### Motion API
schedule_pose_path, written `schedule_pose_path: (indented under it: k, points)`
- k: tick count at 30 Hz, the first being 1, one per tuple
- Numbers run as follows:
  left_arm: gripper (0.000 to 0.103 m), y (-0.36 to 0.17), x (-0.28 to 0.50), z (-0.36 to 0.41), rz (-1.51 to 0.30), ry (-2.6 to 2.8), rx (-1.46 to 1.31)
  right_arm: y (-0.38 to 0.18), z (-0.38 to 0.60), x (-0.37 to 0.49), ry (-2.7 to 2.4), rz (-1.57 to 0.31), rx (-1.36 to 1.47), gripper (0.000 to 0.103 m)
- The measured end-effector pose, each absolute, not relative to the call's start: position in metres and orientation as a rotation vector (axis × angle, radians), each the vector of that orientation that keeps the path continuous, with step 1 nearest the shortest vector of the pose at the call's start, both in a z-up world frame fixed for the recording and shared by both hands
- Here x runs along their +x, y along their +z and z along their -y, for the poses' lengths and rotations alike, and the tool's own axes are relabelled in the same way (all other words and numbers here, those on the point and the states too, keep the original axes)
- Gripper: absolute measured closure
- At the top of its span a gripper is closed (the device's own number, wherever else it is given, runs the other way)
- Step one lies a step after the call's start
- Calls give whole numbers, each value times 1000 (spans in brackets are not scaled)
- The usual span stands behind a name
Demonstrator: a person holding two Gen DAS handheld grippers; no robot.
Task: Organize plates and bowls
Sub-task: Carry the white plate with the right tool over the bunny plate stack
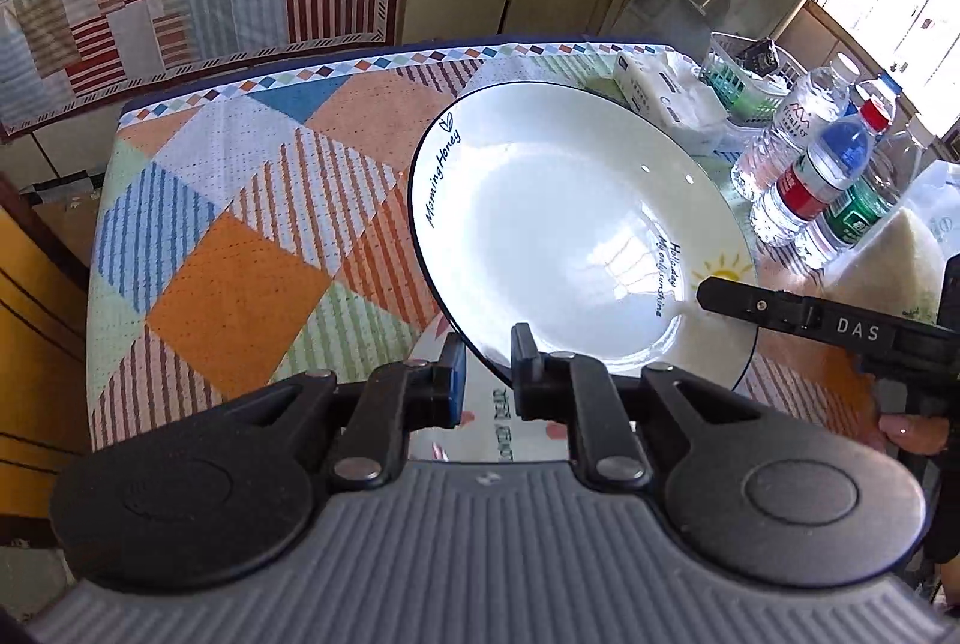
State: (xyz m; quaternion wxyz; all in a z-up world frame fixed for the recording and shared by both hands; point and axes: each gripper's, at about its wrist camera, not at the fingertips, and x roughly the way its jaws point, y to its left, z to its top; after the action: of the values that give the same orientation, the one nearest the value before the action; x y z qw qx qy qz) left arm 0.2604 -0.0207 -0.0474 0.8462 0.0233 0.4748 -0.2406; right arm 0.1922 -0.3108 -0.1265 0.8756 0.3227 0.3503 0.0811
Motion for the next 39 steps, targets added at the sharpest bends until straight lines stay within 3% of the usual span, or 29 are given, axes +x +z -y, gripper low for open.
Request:
schedule_pose_path:
  k: [11,39]
  points:
    - [90,-56,200,0,-1004,-437,80,-141,282,151,235,-787,636,83]
    - [86,-108,206,2,-1150,-467,43,-159,269,156,175,-957,485,83]
